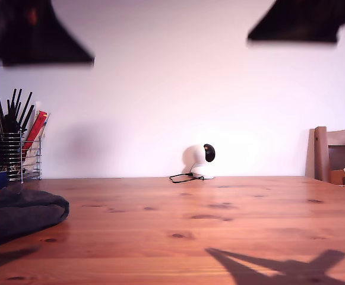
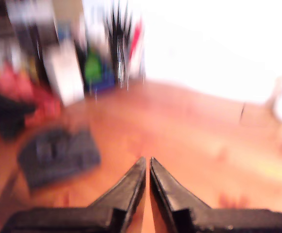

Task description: Fold the underwear in front of you. After folding it, place it to the left side.

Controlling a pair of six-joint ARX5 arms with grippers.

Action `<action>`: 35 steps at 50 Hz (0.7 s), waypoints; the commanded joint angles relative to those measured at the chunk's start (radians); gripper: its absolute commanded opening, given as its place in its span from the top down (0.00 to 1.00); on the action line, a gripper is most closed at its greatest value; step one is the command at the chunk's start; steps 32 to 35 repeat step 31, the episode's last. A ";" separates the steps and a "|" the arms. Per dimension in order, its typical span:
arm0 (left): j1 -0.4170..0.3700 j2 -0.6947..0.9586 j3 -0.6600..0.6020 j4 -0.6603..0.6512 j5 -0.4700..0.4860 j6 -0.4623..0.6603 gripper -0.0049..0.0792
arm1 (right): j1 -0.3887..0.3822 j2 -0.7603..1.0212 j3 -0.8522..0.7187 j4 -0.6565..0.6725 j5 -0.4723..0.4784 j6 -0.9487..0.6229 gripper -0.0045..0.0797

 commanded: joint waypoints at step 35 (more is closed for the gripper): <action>-0.033 -0.039 -0.022 0.035 0.001 -0.007 0.96 | 0.016 -0.056 0.000 -0.154 0.001 0.001 0.96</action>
